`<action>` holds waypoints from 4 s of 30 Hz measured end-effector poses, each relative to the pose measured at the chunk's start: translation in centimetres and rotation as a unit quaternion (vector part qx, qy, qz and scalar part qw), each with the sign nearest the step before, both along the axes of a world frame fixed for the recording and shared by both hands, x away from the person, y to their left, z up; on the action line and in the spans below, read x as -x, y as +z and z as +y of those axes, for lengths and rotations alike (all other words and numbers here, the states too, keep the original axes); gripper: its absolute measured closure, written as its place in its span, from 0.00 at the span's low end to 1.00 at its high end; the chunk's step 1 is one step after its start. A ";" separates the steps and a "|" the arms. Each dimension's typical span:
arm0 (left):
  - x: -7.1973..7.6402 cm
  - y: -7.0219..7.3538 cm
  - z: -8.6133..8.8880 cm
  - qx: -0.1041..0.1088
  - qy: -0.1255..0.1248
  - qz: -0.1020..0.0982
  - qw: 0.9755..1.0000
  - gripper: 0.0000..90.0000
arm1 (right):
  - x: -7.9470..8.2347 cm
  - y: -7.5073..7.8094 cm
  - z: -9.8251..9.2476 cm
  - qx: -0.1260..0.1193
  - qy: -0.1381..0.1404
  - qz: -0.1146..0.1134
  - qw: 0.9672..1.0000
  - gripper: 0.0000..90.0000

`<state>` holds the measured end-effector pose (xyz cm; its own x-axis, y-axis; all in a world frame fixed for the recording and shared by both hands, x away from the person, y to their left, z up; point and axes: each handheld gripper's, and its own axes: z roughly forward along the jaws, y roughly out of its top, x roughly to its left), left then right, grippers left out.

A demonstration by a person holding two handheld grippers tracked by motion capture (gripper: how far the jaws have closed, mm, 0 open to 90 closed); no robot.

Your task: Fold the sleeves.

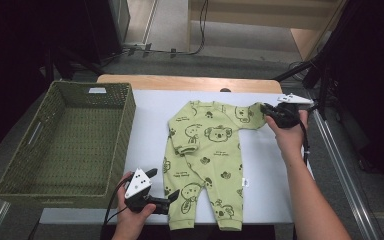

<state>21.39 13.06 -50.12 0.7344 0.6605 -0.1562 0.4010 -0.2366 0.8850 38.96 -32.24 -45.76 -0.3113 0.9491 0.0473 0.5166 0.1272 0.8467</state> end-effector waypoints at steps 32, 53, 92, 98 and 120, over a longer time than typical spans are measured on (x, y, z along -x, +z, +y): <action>0.0 0.0 0.1 0.000 -0.001 -0.001 1.000 0.00 | 8.1 -5.0 12.7 0.033 0.188 0.008 0.982 0.56; 0.0 0.0 0.1 -0.002 -0.001 0.000 1.000 0.00 | 8.7 -6.3 10.7 -0.013 0.132 0.070 0.989 0.88; 0.0 0.2 -0.2 -0.010 -0.009 -0.007 1.000 0.00 | 17.9 -3.6 1.9 -0.082 0.078 -0.030 0.993 0.00; 0.0 0.2 -0.1 -0.010 -0.010 -0.007 1.000 0.00 | 18.9 -3.9 0.5 -0.081 0.062 -0.031 0.994 0.00; -0.2 0.3 0.2 -0.010 -0.004 -0.006 1.000 0.00 | 21.8 -5.7 -1.8 -0.073 0.056 -0.031 0.995 0.00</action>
